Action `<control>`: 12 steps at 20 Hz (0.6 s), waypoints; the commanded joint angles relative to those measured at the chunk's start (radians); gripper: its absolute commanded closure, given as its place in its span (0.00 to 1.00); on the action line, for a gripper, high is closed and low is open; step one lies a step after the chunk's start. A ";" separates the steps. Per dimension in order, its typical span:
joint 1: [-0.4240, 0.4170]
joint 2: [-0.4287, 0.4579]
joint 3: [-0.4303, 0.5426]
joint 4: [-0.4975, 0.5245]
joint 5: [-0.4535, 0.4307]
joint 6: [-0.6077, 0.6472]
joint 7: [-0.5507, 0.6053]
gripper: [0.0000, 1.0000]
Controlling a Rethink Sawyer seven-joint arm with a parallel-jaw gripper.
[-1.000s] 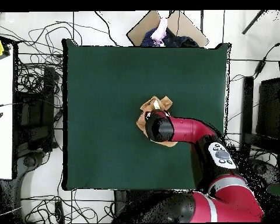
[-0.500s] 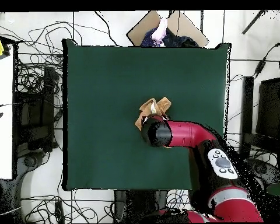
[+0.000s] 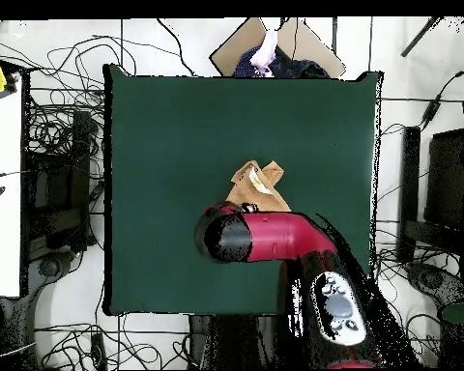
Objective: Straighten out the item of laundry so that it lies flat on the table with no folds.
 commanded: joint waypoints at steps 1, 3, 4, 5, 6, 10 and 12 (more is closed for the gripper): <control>0.158 -0.169 -0.085 0.187 0.097 0.147 0.293 1.00; 0.216 -0.172 -0.117 0.212 0.112 0.124 0.343 1.00; 0.246 -0.169 -0.133 0.226 0.119 0.105 0.370 1.00; 0.280 -0.152 -0.156 0.230 0.119 0.073 0.396 1.00; 0.313 -0.136 -0.179 0.234 0.119 0.042 0.422 1.00; 0.351 -0.028 -0.241 0.215 0.089 -0.134 0.424 1.00; 0.300 0.033 -0.224 0.215 0.072 -0.247 0.378 1.00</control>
